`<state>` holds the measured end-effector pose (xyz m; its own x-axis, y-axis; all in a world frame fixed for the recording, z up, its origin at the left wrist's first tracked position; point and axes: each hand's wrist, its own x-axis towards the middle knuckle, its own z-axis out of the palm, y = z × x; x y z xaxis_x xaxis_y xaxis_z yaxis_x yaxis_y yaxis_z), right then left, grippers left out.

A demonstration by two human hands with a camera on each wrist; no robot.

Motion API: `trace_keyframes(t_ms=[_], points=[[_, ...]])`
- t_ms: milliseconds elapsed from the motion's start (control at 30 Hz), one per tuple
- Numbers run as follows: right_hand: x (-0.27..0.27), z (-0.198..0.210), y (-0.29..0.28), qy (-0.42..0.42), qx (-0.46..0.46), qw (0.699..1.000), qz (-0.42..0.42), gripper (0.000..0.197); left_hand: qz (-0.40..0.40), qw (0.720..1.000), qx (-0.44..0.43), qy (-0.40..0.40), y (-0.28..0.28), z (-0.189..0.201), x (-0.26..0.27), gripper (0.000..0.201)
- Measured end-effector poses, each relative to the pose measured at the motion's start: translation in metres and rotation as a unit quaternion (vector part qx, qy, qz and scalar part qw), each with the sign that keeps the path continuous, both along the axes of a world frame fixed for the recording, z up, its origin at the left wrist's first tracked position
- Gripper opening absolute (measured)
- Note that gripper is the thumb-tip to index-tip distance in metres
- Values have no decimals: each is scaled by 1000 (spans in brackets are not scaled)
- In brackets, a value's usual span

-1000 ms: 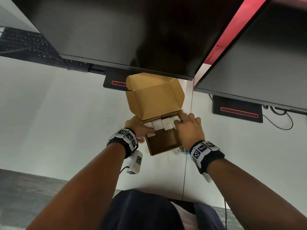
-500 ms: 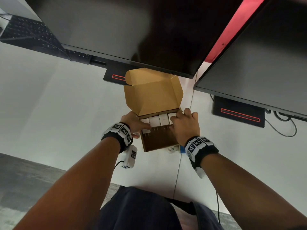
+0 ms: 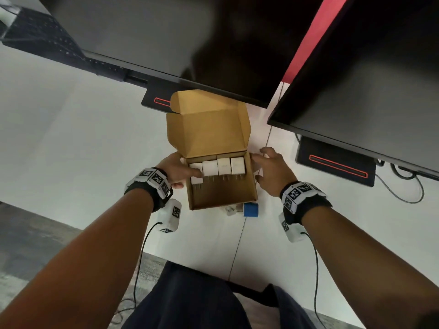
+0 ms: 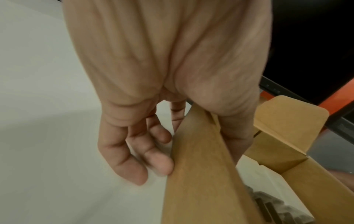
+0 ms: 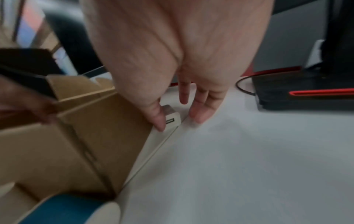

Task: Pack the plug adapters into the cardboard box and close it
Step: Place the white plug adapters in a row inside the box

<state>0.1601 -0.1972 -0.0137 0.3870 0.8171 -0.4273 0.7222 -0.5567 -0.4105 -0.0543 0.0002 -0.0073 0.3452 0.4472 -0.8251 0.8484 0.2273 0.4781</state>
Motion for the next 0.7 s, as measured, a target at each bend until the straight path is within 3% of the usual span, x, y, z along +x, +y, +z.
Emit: trace_keyframes(t_ms=[100,233,333,433,500,600,700], points=[[-2,-5,-4,-37,23,999,-7,34,13,1000,-10,-19,0,-1,-2,53],[-2,7,-22,-6,70,985,-155,18,-3,1000,-21,-18,4,-6,-5,63],[-13,32,-23,6,189,958,-216,21,-7,998,-52,-24,9,-5,-6,57],[-40,61,-6,48,261,945,-190,30,-16,998,-58,-19,13,-7,-6,61],[-60,65,8,79,234,959,-142,42,-26,998,-59,-22,14,-6,-6,54],[-86,53,22,75,177,977,-93,17,-38,997,-64,-37,14,-4,-8,39],[-106,39,23,64,79,991,-91,22,-46,996,-62,-46,16,-6,-13,35]])
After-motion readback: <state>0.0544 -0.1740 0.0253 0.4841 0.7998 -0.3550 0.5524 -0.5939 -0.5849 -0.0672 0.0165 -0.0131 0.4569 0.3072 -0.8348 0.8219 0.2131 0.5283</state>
